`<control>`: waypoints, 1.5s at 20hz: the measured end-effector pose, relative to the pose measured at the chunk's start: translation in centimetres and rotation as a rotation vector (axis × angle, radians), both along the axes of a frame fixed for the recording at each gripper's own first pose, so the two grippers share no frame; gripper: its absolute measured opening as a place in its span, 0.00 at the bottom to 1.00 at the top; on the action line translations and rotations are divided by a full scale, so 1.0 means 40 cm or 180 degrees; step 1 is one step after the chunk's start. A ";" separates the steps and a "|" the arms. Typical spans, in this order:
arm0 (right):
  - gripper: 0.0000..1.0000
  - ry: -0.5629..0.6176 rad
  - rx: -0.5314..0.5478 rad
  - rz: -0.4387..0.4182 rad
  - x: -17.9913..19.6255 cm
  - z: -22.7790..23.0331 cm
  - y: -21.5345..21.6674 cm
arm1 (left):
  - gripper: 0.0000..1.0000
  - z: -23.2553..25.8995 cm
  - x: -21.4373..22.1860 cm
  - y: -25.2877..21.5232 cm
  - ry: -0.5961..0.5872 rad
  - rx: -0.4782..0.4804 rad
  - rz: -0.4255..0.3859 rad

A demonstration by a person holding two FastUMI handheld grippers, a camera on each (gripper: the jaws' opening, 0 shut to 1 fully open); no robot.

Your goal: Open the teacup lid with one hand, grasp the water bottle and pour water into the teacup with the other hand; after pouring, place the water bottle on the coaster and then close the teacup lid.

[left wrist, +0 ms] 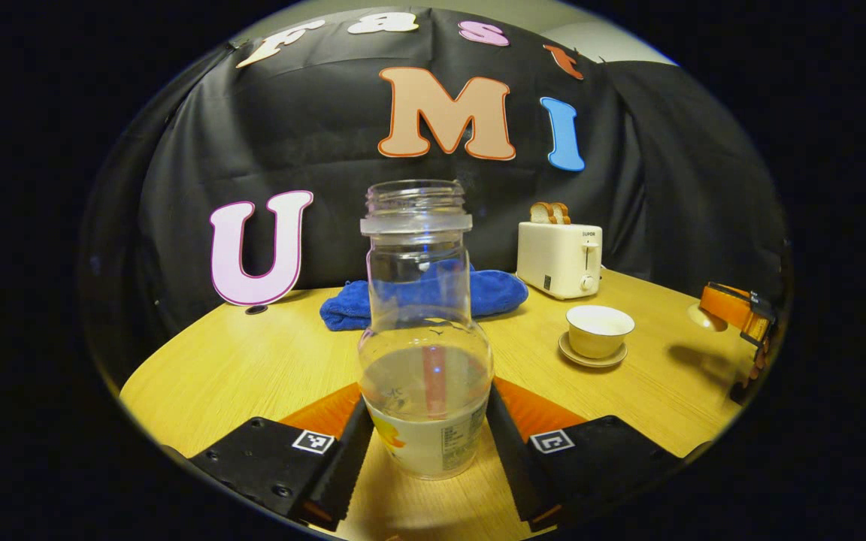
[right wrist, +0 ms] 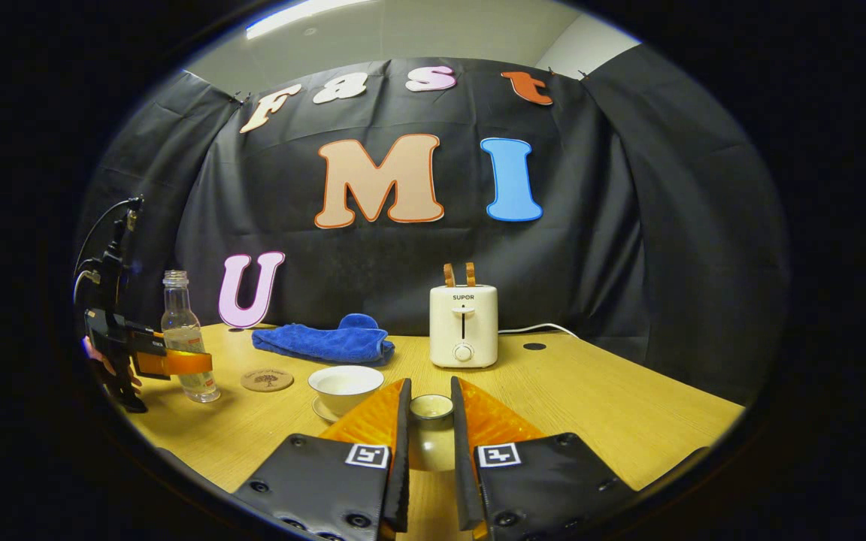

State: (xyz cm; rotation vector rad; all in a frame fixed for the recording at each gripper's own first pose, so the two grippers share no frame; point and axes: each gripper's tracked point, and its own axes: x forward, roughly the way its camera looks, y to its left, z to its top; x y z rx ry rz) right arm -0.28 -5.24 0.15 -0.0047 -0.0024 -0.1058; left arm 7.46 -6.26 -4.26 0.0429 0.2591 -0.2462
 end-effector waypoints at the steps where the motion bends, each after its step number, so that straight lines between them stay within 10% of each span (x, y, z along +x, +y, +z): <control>1: 0.28 0.0000 -0.0001 -0.0005 0.000 0.001 -0.004 | 0.76 -0.006 0.006 -0.009 0.0021 0.0021 -0.0021; 10: 0.28 0.0000 -0.0003 -0.0063 -0.002 0.000 -0.026 | 0.66 -0.001 0.043 -0.034 0.0007 0.0806 -0.0093; 30: 0.29 -0.0015 -0.0012 -0.0268 -0.005 0.001 -0.087 | 0.66 0.112 0.213 -0.035 -0.0474 0.3937 -0.0287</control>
